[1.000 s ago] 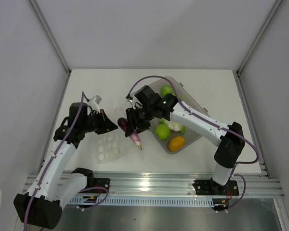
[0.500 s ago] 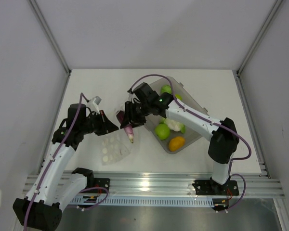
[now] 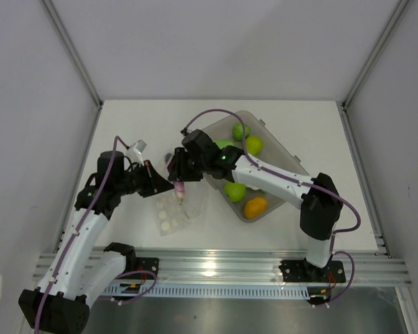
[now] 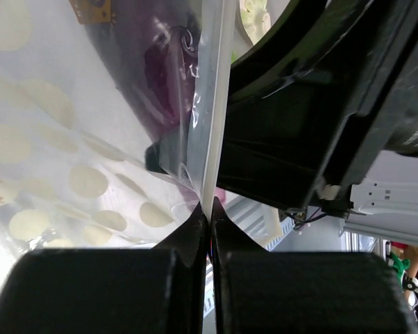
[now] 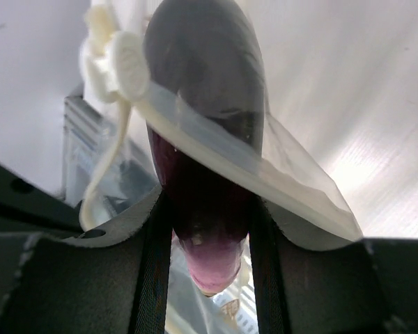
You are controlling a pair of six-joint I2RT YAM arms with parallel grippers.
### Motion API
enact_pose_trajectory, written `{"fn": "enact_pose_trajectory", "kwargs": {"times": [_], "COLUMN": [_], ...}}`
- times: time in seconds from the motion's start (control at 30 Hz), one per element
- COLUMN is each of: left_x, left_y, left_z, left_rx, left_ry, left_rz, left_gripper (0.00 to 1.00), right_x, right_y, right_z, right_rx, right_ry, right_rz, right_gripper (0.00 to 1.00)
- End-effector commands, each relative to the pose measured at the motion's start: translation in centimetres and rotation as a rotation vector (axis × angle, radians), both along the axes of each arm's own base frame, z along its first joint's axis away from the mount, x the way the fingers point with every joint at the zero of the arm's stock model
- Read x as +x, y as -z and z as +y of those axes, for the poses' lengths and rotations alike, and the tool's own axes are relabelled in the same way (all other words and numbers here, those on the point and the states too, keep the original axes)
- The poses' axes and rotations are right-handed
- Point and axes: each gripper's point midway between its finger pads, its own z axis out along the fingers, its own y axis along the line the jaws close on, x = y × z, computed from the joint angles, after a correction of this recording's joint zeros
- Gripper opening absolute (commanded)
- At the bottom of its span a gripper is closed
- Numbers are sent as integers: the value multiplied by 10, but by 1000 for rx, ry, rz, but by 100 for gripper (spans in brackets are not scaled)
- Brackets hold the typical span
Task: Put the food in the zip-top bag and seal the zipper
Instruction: Place the fake vegetable in the zipper food storage bag.
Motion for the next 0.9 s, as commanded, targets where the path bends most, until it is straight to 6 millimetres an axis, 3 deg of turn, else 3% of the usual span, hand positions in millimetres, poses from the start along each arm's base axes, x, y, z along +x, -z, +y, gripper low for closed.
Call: {"fn": "enact_pose_trajectory", "kwargs": {"times": [0.0,0.07,0.13,0.17,0.2,0.27,0.3,0.47,0.67,0.77,0.87], "left_x": [-4,-4,-4,-4,-4,-4,-3,-3,-2,0,1], "left_y": [-11,-12,-13,-13,-13,-13,-14,-14,-15,-12,-8], "left_z": [-6,-6,-6,-6,-5,-5,-5,-5,-4,-3,-3], "left_rx": [-48,-46,-45,-45,-43,-43,-43,-44,-37,-28,-21], "left_ry": [25,23,22,22,18,13,11,11,8,6,11], "left_rz": [-24,-28,-32,-32,-31,-34,-37,-36,-41,-37,-28], "left_gripper": [1,1,1,1,1,1,1,1,1,1,1], "right_x": [4,6,3,3,2,-1,-3,-8,-17,-27,-23], "right_y": [5,17,24,26,27,27,28,2,-35,-64,-89], "right_z": [9,4,2,0,0,-3,-4,-14,-30,-41,-68], "right_rx": [-26,-85,-123,-142,-149,-158,-162,-123,-87,-41,-39], "right_ry": [24,38,33,29,21,13,11,13,13,-11,36], "right_rz": [-107,-136,-146,-159,-161,-159,-156,-169,-191,-218,-261], "right_gripper": [0,0,9,19,44,69,72,79,79,78,77]}}
